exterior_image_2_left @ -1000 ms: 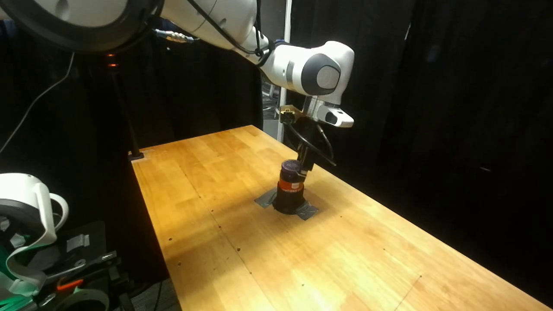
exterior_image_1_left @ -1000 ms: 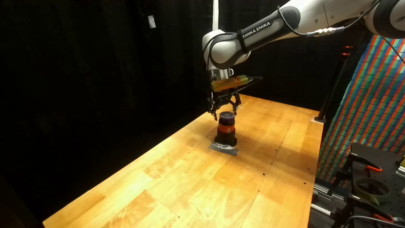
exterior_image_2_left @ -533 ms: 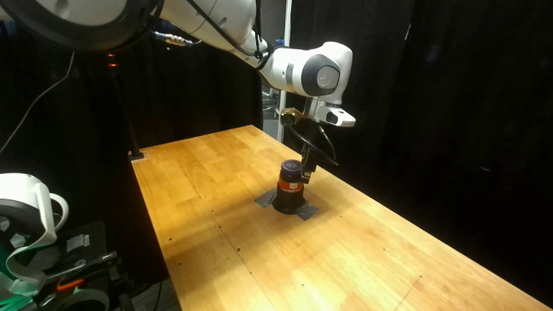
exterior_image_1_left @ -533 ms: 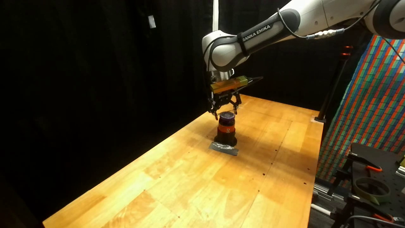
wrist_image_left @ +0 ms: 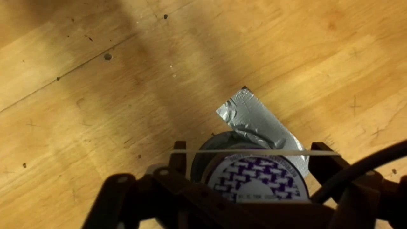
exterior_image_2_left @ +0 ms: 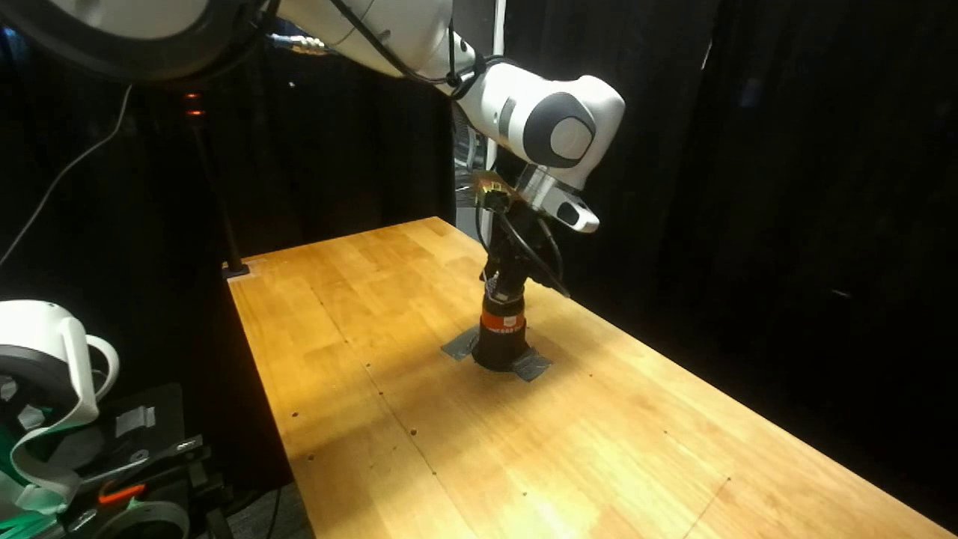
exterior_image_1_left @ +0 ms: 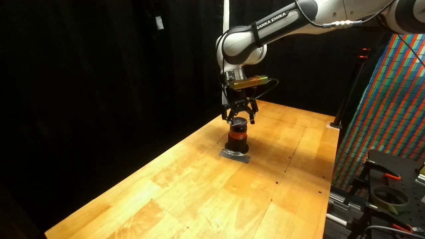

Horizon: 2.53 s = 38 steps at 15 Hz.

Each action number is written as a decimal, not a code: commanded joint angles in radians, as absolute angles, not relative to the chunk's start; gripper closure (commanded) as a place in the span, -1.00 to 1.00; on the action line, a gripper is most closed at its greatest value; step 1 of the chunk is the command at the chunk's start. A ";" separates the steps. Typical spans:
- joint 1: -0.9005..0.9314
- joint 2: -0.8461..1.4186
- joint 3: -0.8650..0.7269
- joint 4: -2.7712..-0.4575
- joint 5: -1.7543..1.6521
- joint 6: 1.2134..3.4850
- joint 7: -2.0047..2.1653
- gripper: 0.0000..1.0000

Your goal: Put the rubber band on the cup

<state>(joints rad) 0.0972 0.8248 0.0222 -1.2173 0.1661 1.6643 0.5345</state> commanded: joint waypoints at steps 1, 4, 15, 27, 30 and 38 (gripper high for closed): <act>0.080 0.765 0.032 -1.303 0.224 1.624 0.481 -1.00; 0.096 0.727 0.028 -1.391 0.211 1.642 0.461 -1.00; 0.275 0.494 -0.065 -1.822 -0.029 2.242 0.736 0.34; 0.380 0.340 -0.160 -2.175 -0.284 2.831 1.298 0.78; 0.507 0.337 -0.312 -2.225 -0.488 2.965 1.499 0.80; 0.953 0.400 -0.808 -2.210 -1.079 3.079 2.083 0.80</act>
<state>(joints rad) 0.8164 0.3889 -0.6511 -2.2264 -0.9231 3.0360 1.9142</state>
